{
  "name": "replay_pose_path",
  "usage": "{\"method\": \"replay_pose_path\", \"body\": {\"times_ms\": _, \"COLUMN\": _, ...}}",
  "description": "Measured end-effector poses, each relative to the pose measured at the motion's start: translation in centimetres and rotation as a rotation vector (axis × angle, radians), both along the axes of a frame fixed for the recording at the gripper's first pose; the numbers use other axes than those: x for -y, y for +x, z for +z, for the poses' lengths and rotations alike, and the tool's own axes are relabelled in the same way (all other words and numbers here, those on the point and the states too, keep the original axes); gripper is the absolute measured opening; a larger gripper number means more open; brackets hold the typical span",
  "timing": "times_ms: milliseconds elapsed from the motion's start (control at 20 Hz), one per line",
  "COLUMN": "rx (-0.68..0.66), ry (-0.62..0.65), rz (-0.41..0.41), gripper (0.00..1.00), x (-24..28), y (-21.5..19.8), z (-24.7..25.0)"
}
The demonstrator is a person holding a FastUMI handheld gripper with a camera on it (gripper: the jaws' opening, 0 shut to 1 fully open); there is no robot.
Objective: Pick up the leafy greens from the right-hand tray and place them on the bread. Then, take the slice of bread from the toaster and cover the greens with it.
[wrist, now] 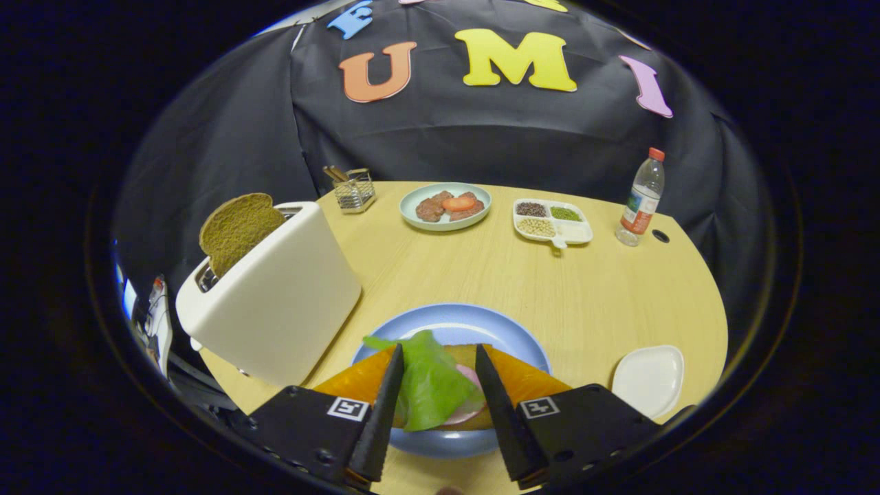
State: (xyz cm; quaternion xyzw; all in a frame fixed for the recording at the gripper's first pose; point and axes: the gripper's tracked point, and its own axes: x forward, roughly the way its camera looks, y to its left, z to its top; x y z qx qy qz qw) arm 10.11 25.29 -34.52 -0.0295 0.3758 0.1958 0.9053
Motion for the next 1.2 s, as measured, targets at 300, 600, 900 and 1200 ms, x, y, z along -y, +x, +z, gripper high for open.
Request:
{"method": "replay_pose_path", "body": {"times_ms": 300, "rx": 0.018, "ry": 0.006, "rz": -0.027, "gripper": 0.81, "x": 0.5, "y": -0.2, "z": 0.3}}
{"method": "replay_pose_path", "body": {"times_ms": 600, "rx": 0.073, "ry": 0.0, "rz": -0.06, "gripper": 0.95, "x": 1.7, "y": -0.1, "z": 2.1}}
{"method": "replay_pose_path", "body": {"times_ms": 900, "rx": 0.183, "ry": 0.009, "rz": -0.124, "gripper": 0.97, "x": 1.8, "y": -0.2, "z": 7.9}}
{"method": "replay_pose_path", "body": {"times_ms": 1200, "rx": 0.225, "ry": 0.056, "rz": -0.193, "gripper": 0.96, "x": -1.8, "y": -1.3, "z": 13.9}}
